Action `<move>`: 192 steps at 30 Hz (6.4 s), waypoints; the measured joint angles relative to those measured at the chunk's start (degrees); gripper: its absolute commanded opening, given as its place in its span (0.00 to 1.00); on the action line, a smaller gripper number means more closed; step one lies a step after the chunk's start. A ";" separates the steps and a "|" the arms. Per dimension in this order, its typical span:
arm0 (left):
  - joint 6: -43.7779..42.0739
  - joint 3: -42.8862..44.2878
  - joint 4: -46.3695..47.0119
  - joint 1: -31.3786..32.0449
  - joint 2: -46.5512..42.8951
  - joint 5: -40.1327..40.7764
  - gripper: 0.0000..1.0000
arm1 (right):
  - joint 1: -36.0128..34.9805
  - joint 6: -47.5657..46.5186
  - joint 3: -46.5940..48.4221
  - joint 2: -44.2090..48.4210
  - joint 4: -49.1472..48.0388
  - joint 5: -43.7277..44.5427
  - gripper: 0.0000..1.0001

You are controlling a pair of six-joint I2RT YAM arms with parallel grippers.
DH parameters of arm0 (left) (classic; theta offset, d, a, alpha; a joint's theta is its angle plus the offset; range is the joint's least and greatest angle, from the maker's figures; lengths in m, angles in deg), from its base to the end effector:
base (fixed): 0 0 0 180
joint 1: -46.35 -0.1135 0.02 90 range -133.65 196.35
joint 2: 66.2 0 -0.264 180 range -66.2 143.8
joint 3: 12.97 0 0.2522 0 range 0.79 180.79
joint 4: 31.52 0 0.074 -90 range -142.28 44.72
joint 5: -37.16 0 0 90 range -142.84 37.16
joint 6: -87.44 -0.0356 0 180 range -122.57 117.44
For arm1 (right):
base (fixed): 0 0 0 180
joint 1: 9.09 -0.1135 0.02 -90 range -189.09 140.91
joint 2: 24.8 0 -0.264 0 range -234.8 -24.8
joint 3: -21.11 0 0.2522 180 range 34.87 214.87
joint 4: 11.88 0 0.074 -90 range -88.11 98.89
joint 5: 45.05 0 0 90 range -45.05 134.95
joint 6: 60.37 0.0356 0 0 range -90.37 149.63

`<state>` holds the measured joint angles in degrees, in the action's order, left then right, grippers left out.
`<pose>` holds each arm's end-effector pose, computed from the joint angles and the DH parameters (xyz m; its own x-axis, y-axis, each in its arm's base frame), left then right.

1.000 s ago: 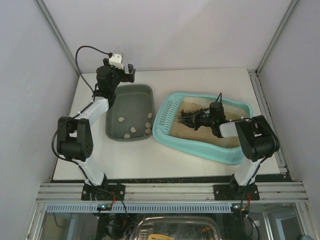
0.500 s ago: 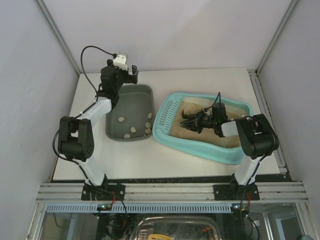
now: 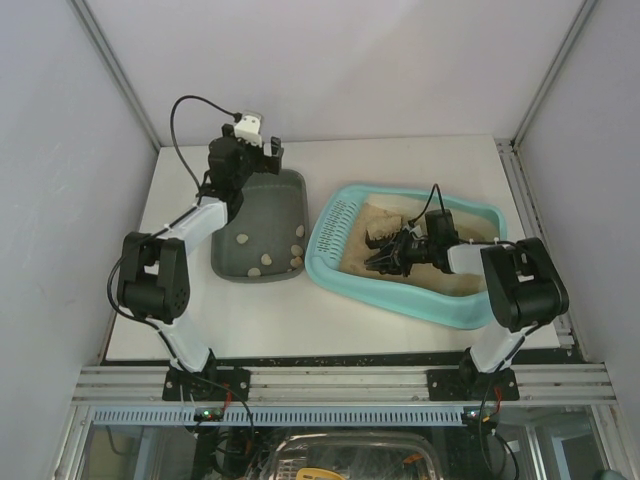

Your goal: Clean the litter box

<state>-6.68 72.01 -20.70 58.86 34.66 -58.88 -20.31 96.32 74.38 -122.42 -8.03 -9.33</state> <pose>0.4105 -0.0949 0.2941 -0.0631 0.0872 -0.9942 0.3231 0.9443 0.0623 0.2872 0.0864 0.1282 -0.8812 0.3718 0.2921 0.4166 0.3182 0.8516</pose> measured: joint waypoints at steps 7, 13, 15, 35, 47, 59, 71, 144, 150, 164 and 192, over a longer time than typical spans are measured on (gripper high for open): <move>0.00 -1.51 -0.31 0.02 -0.04 0.44 1.00 | 0.50 -5.22 0.00 3.69 6.97 -0.33 0.00; 0.02 -1.60 -0.55 0.09 -0.07 0.57 1.00 | 1.53 -7.61 0.00 6.36 9.40 -1.36 0.00; 0.02 -1.60 -1.16 0.15 -0.11 0.57 1.00 | 1.86 -8.31 0.00 7.02 9.70 -2.08 0.00; -2.58 -3.69 -7.58 0.50 -8.24 -0.17 1.00 | 4.28 -28.59 0.00 18.18 28.37 -2.73 0.00; -3.26 -7.91 -11.19 0.50 -14.58 0.55 1.00 | 4.26 -34.73 -4.00 23.52 27.26 1.27 0.00; -3.19 -11.43 -12.68 0.61 -18.69 5.84 1.00 | 2.95 -33.62 -8.70 29.33 9.94 -3.50 0.00; 5.99 6.88 -33.24 0.04 -13.79 22.38 1.00 | 5.09 -26.77 -14.27 34.60 -6.08 -4.22 0.00; 1.97 17.73 -58.38 5.84 -4.42 13.75 1.00 | 6.54 3.41 -11.08 26.99 -14.67 -11.32 0.00; -0.57 17.92 -62.49 5.86 -4.76 13.11 1.00 | 1.68 9.35 -10.73 29.57 -14.91 -11.78 0.00; -2.16 12.96 -66.73 7.41 -14.01 10.58 1.00 | -3.06 13.00 -10.78 53.46 1.31 0.33 0.00; -2.29 4.81 -68.83 7.52 -23.50 5.46 1.00 | -4.66 20.50 -22.10 57.61 -0.39 14.36 0.00</move>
<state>-8.98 76.82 -89.53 66.38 11.16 -53.42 -24.97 116.82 52.28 -64.81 -8.42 5.03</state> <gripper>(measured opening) 0.996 0.151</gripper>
